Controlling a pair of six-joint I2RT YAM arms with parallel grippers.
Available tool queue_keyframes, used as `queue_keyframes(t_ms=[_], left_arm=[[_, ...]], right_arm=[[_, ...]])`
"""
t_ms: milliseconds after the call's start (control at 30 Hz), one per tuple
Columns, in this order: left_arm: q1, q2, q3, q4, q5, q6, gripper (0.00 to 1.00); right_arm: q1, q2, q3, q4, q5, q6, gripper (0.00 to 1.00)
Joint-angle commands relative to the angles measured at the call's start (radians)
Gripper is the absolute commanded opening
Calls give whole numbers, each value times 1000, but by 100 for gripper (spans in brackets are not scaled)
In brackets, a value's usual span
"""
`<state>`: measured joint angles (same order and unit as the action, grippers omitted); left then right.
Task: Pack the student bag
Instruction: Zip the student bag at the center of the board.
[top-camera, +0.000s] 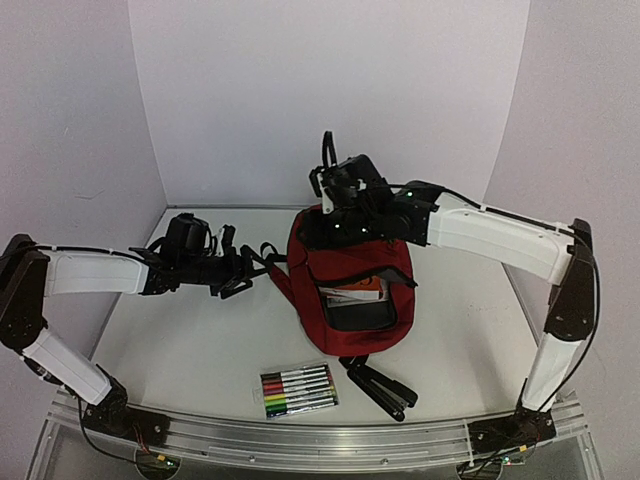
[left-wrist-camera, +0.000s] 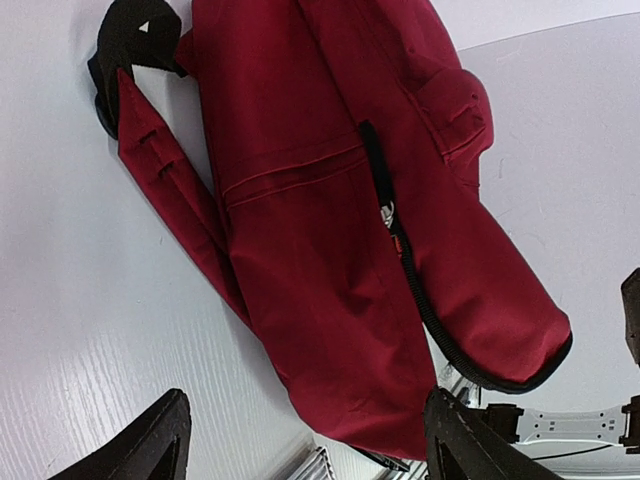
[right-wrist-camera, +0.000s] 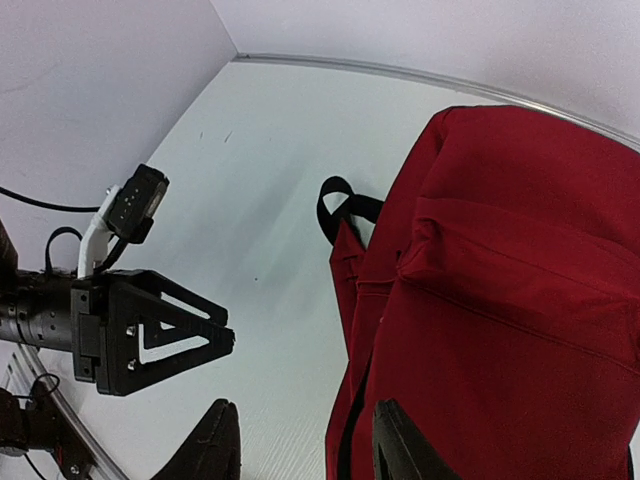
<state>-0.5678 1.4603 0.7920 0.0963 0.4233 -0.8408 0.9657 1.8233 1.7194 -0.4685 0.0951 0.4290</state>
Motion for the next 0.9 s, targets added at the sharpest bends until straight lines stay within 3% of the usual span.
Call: queue_keyframes(t_ms=[0,400,867], left_arm=[[3,13,-37,105,19,-35,80],[3,51,-102,198,34,-101,81],[3,72,-105,213,50,-109,81]], right_arm=[[9,140,184,-58,36,-40,43],[-2,546,604,-305,249,-4,43],[-73,625,608,-335,263,10,42]])
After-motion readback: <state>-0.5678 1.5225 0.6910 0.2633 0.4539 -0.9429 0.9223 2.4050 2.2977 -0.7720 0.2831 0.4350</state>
